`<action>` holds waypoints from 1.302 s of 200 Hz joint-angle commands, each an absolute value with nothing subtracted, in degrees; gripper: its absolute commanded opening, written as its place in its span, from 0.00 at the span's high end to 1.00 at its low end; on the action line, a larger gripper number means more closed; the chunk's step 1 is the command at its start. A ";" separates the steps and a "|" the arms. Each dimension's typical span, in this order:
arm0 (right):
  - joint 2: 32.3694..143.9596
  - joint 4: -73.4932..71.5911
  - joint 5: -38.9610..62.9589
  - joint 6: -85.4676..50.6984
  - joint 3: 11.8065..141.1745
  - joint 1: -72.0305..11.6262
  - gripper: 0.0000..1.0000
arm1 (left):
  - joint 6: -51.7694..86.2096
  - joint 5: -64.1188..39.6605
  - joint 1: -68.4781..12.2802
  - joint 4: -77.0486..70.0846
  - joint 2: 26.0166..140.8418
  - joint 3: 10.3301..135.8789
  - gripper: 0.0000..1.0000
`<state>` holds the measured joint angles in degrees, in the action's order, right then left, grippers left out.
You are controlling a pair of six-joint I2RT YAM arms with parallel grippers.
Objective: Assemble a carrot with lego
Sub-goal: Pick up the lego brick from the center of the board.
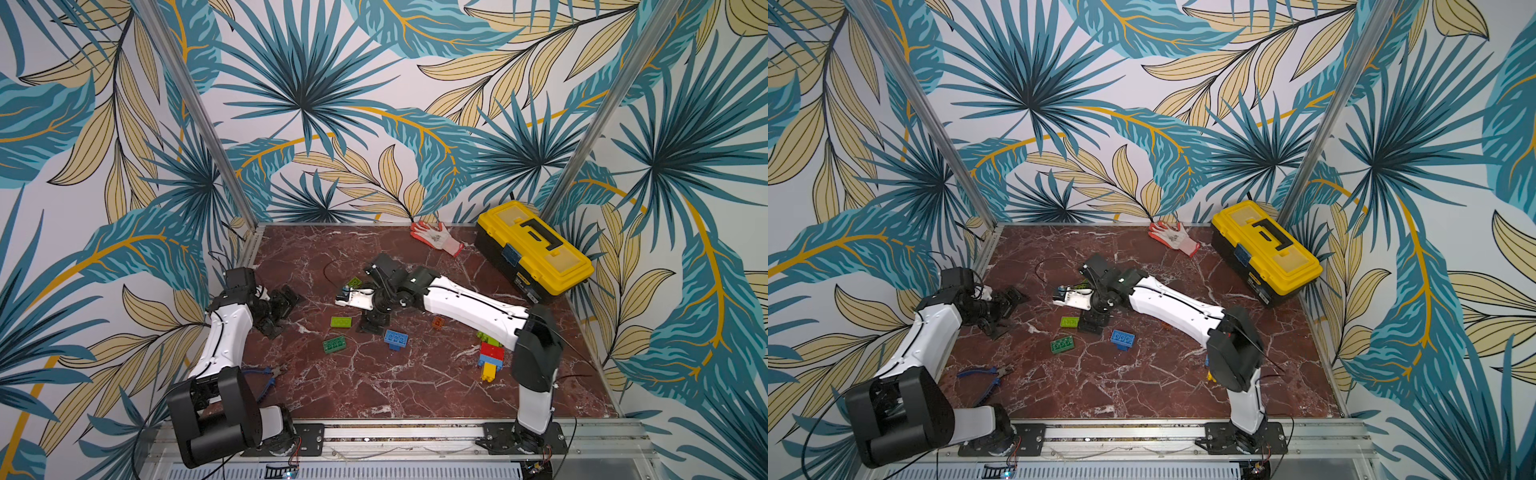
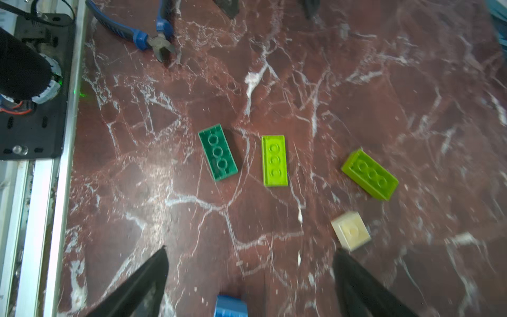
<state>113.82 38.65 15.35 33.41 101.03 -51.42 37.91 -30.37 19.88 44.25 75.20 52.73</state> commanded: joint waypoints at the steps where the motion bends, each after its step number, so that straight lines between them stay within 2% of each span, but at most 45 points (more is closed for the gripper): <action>1: 120.19 42.06 22.17 34.23 106.78 -53.46 0.15 | 36.87 -38.09 23.41 40.53 73.87 51.32 0.01; 17: 123.97 42.17 23.34 34.11 109.01 -54.70 0.19 | 34.72 -42.01 24.53 39.20 72.84 50.63 0.01; 49: 128.91 43.31 26.05 33.83 111.48 -56.09 0.28 | 33.19 -42.54 26.97 39.20 71.54 49.22 0.01; 90: 131.80 41.92 25.94 33.37 111.80 -57.32 0.33 | 33.05 -42.96 29.09 39.20 71.05 47.63 0.01; 192: 138.13 37.40 16.99 32.69 112.47 -57.57 0.34 | 33.20 -43.50 29.71 39.20 70.22 47.37 0.01; 228: 139.20 36.98 15.35 32.17 112.31 -57.57 0.36 | 33.20 -43.47 29.79 39.18 70.29 47.46 0.01; 241: 138.66 35.75 14.85 31.71 111.26 -57.58 0.42 | 33.14 -43.42 29.83 39.18 70.31 47.46 0.01; 260: 136.31 32.87 14.75 30.79 108.24 -57.57 0.42 | 33.12 -43.50 29.88 39.16 70.40 47.46 0.01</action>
